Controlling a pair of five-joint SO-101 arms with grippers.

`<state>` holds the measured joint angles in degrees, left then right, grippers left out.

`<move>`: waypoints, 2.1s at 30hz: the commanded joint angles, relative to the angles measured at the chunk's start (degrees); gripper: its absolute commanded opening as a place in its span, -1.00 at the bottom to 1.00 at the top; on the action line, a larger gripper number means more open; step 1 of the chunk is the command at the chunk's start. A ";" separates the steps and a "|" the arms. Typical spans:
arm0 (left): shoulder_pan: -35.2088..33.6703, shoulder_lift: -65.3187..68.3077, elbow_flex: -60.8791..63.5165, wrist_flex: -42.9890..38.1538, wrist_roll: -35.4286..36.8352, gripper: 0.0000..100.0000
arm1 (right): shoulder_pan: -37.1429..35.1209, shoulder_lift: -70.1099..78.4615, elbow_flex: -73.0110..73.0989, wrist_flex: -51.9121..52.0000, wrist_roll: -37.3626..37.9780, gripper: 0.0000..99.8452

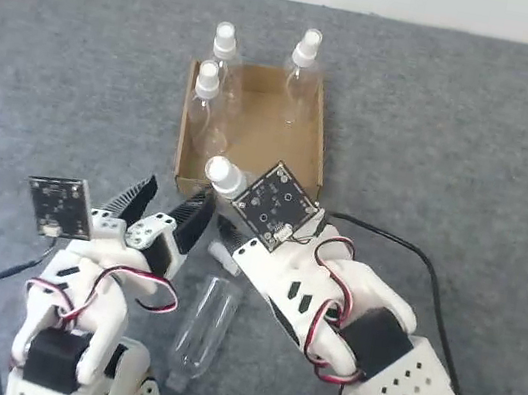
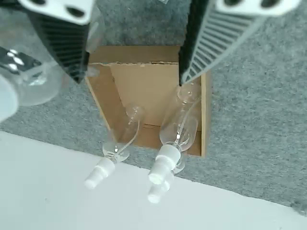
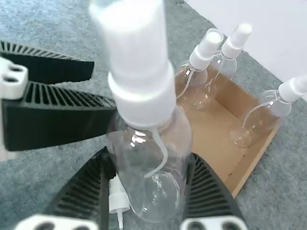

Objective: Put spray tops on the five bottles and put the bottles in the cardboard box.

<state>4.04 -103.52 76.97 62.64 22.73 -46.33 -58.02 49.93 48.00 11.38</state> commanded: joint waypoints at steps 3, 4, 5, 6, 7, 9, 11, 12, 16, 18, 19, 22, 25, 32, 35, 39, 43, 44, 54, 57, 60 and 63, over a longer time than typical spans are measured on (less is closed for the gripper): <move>2.81 -0.88 -3.74 -0.26 -0.53 -0.40 | -1.89 -1.10 2.02 -2.68 3.34 -0.97; 2.64 -0.88 -4.18 -0.18 -0.35 -0.40 | -1.98 -1.10 2.73 -3.38 3.60 -0.97; 2.11 -0.88 -4.62 -0.09 -0.26 -0.40 | -1.98 -1.10 3.52 -4.00 3.69 -0.97; 1.14 -0.88 -4.97 -0.09 -0.18 -0.40 | -2.07 -1.10 4.13 -4.70 3.69 -0.97; 0.53 -0.88 -5.14 -0.18 -0.18 -0.40 | -2.07 -1.10 4.66 -5.32 3.87 -0.97; 0.70 -0.88 -5.23 -0.09 -0.09 -0.40 | -2.07 -1.10 5.27 -6.02 3.96 -0.97; 2.29 -0.88 -5.23 0.00 -0.26 -0.40 | -2.07 -1.10 5.54 -6.02 3.96 -0.97; 2.90 -0.88 -5.23 0.09 -0.26 -0.40 | -2.07 -1.10 5.54 -6.02 3.96 -0.97; 5.63 -0.88 -5.05 0.18 -0.44 -0.40 | -2.07 -1.10 5.63 -5.58 4.04 -0.97; 6.86 -0.88 -5.23 1.32 -0.44 -0.40 | -2.07 -1.10 5.63 -5.58 4.04 -0.97; 7.21 -0.88 -5.32 1.58 -0.44 -0.40 | -2.07 -1.10 5.63 -5.58 4.04 -0.97; 6.86 -0.88 -5.32 1.49 -0.44 -0.40 | -2.07 -1.10 5.89 -5.49 4.04 -0.97; 6.77 -0.88 -5.32 1.49 -0.18 -0.40 | -1.89 -1.10 5.98 -5.49 4.04 -0.97; -1.76 -0.88 -5.41 -0.44 0.97 -0.40 | -1.80 -1.10 5.98 -5.49 3.87 -0.97; -4.84 -0.88 -5.41 -1.58 3.34 -0.40 | -1.80 -1.10 5.98 -5.49 3.87 -0.97; -9.67 -0.88 -5.41 -2.11 5.54 -0.40 | -1.71 -1.19 5.89 -5.49 3.78 -0.97; -16.26 -0.88 -5.49 -3.25 8.26 -0.40 | -0.22 -1.19 5.36 -5.41 3.69 -0.97; -18.20 -0.88 -5.49 -3.25 9.14 -0.40 | 0.48 -1.19 4.84 -5.32 3.69 -0.97; -28.48 -0.88 -5.49 -2.99 10.46 -0.40 | 3.38 -1.01 -4.40 1.63 3.60 -0.97; -28.57 -0.88 -4.18 -3.43 10.46 -0.40 | 4.62 -0.48 -6.59 1.71 3.60 -0.97; -28.57 -0.88 -2.33 -5.89 10.37 -0.40 | 5.76 3.12 -10.02 1.98 3.60 -0.97; -28.57 -0.88 -0.75 -7.91 10.29 -0.40 | 6.11 8.92 -14.15 2.15 3.60 -0.97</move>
<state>-24.53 -103.52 75.30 58.51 32.40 -41.41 -55.56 43.78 49.58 14.73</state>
